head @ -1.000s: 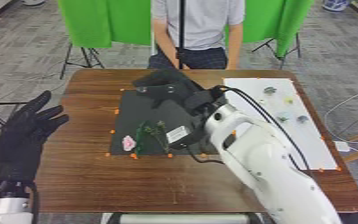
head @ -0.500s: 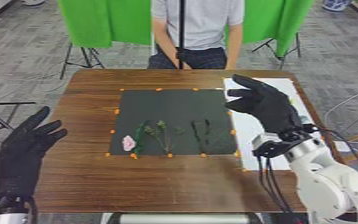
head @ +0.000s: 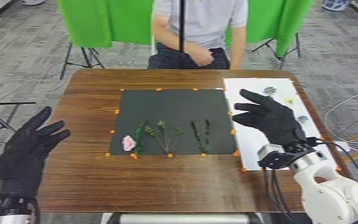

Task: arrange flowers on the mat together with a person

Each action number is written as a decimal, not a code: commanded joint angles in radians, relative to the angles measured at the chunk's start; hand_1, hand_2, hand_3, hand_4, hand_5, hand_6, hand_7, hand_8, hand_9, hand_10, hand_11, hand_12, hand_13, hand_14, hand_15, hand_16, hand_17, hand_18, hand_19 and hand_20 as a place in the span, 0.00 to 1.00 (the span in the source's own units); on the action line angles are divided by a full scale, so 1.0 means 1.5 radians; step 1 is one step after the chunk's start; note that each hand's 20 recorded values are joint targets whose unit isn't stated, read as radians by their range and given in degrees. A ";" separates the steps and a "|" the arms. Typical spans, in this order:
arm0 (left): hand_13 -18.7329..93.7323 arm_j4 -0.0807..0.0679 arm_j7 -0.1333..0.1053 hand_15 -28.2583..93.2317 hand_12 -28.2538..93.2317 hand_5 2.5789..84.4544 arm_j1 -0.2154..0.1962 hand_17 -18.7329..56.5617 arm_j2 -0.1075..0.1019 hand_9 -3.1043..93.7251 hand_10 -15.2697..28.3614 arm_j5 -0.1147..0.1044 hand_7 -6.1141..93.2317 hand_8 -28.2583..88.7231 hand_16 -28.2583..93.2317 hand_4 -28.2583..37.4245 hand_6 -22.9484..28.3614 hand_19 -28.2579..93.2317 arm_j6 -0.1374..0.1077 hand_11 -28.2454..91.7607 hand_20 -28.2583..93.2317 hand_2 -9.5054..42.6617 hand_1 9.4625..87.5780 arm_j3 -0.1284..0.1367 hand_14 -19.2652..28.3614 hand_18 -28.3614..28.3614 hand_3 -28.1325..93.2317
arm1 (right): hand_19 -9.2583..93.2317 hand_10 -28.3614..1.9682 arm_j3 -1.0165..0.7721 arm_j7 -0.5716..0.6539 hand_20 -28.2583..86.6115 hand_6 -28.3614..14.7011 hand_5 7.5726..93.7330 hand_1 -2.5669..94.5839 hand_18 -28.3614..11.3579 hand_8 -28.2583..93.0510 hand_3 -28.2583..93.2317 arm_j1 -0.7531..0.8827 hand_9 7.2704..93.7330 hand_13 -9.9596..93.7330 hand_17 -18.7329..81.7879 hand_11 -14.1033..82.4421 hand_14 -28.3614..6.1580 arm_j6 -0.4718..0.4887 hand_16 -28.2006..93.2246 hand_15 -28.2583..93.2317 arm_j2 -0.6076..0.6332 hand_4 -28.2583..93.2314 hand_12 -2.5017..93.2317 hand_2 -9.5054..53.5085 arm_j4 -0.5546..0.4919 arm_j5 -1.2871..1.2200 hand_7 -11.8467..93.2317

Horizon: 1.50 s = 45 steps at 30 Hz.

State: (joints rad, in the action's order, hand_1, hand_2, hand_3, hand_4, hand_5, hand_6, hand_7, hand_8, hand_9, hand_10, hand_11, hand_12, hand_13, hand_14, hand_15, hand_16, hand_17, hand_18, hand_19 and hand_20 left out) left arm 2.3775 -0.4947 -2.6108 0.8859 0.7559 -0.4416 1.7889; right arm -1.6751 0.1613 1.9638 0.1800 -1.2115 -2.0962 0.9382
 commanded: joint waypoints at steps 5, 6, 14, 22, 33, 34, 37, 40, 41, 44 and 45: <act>0.38 -0.006 0.016 0.64 0.32 0.36 0.007 0.12 0.003 0.39 0.76 0.006 0.21 0.15 0.16 0.00 0.53 0.61 -0.001 0.43 0.32 0.26 0.08 -0.007 0.95 0.88 0.88 | 0.58 0.35 -0.003 -0.014 0.40 0.64 0.44 0.24 0.13 0.14 0.84 -0.004 0.45 0.47 0.24 0.30 0.28 -0.014 0.34 0.60 0.009 0.00 0.19 0.16 0.002 -0.005 0.23; 0.38 -0.005 0.020 0.64 0.32 0.36 0.008 0.12 0.006 0.39 0.76 0.007 0.21 0.15 0.16 0.00 0.53 0.61 0.002 0.43 0.32 0.26 0.08 -0.005 0.95 0.88 0.88 | 0.58 0.35 -0.003 -0.013 0.40 0.64 0.44 0.24 0.13 0.14 0.84 -0.004 0.45 0.47 0.24 0.30 0.28 -0.014 0.34 0.60 0.007 0.00 0.19 0.16 0.002 -0.006 0.23; 0.38 -0.005 0.018 0.64 0.32 0.36 0.020 0.12 0.002 0.39 0.76 0.004 0.21 0.15 0.16 0.00 0.54 0.61 0.004 0.43 0.32 0.27 0.09 -0.010 0.95 0.88 0.88 | 0.58 0.35 -0.011 -0.005 0.40 0.64 0.44 0.24 0.13 0.15 0.84 -0.011 0.45 0.47 0.24 0.30 0.28 -0.003 0.34 0.60 -0.003 0.00 0.19 0.16 0.002 -0.004 0.23; 0.38 -0.002 0.016 0.64 0.32 0.37 0.023 0.12 -0.010 0.39 0.76 -0.002 0.21 0.15 0.16 0.00 0.54 0.61 -0.002 0.43 0.32 0.27 0.09 -0.014 0.95 0.88 0.88 | 0.58 0.35 -0.012 -0.001 0.40 0.64 0.44 0.24 0.12 0.14 0.84 -0.012 0.45 0.47 0.24 0.30 0.27 0.002 0.34 0.60 -0.009 0.00 0.19 0.16 0.001 0.000 0.23; 0.38 0.000 0.018 0.64 0.32 0.37 0.019 0.12 -0.004 0.39 0.76 0.004 0.21 0.15 0.16 0.00 0.54 0.61 0.002 0.44 0.32 0.27 0.09 -0.012 0.95 0.88 0.88 | 0.58 0.35 -0.014 -0.003 0.40 0.64 0.44 0.24 0.12 0.14 0.84 -0.006 0.45 0.47 0.24 0.30 0.28 -0.003 0.34 0.60 -0.008 0.00 0.19 0.17 0.001 -0.004 0.24; 0.38 0.000 0.019 0.64 0.32 0.37 0.020 0.12 -0.003 0.39 0.76 0.004 0.21 0.15 0.16 0.00 0.54 0.61 0.002 0.44 0.32 0.27 0.09 -0.013 0.95 0.88 0.88 | 0.58 0.35 -0.015 -0.002 0.40 0.64 0.44 0.24 0.12 0.14 0.84 -0.005 0.45 0.47 0.24 0.30 0.28 -0.001 0.34 0.60 -0.009 0.00 0.19 0.16 0.001 -0.004 0.24; 0.38 0.000 0.019 0.64 0.32 0.37 0.019 0.12 -0.003 0.39 0.77 0.004 0.21 0.15 0.16 0.00 0.54 0.61 0.002 0.44 0.32 0.27 0.09 -0.015 0.95 0.88 0.88 | 0.58 0.35 -0.016 -0.004 0.40 0.64 0.45 0.24 0.12 0.14 0.84 -0.001 0.45 0.47 0.24 0.30 0.27 -0.002 0.34 0.60 -0.011 0.00 0.19 0.16 0.000 -0.005 0.24; 0.38 0.002 0.026 0.64 0.32 0.37 0.020 0.12 0.005 0.39 0.77 0.009 0.22 0.15 0.16 0.00 0.54 0.61 0.005 0.44 0.32 0.27 0.09 -0.014 0.95 0.88 0.88 | 0.58 0.35 -0.017 -0.002 0.40 0.64 0.45 0.24 0.12 0.14 0.84 -0.002 0.45 0.47 0.24 0.30 0.27 0.001 0.34 0.60 -0.012 0.00 0.19 0.16 0.000 -0.003 0.23; 0.38 0.002 0.030 0.64 0.32 0.37 0.019 0.12 0.006 0.39 0.77 0.010 0.21 0.15 0.16 0.00 0.54 0.61 0.005 0.44 0.32 0.27 0.09 -0.014 0.95 0.88 0.88 | 0.58 0.35 -0.018 -0.002 0.40 0.64 0.45 0.24 0.12 0.14 0.84 0.000 0.45 0.47 0.24 0.30 0.27 0.001 0.34 0.60 -0.013 0.00 0.19 0.16 -0.001 -0.002 0.24; 0.38 0.003 0.027 0.64 0.32 0.37 0.021 0.12 0.006 0.39 0.76 0.010 0.21 0.15 0.16 0.00 0.54 0.61 0.004 0.44 0.32 0.27 0.09 -0.014 0.95 0.88 0.88 | 0.58 0.35 -0.015 0.001 0.40 0.64 0.45 0.24 0.12 0.14 0.84 -0.006 0.46 0.47 0.24 0.30 0.27 0.002 0.34 0.60 -0.011 0.00 0.19 0.16 0.003 -0.003 0.23; 0.38 0.003 0.031 0.64 0.32 0.37 0.023 0.12 0.008 0.39 0.76 0.010 0.21 0.15 0.16 0.00 0.54 0.61 0.004 0.44 0.32 0.27 0.09 -0.013 0.95 0.88 0.88 | 0.58 0.35 -0.015 0.001 0.40 0.64 0.45 0.24 0.12 0.14 0.84 -0.005 0.46 0.47 0.24 0.30 0.27 0.000 0.34 0.60 -0.010 0.00 0.19 0.16 0.002 -0.001 0.23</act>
State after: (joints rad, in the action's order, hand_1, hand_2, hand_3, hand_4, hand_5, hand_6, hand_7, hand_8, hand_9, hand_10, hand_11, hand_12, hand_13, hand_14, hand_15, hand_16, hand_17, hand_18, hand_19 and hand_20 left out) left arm 2.3776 -0.4669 -2.5727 0.8786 0.7626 -0.4397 1.7710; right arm -1.6979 0.1607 1.9492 0.1777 -1.2199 -2.0913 0.9330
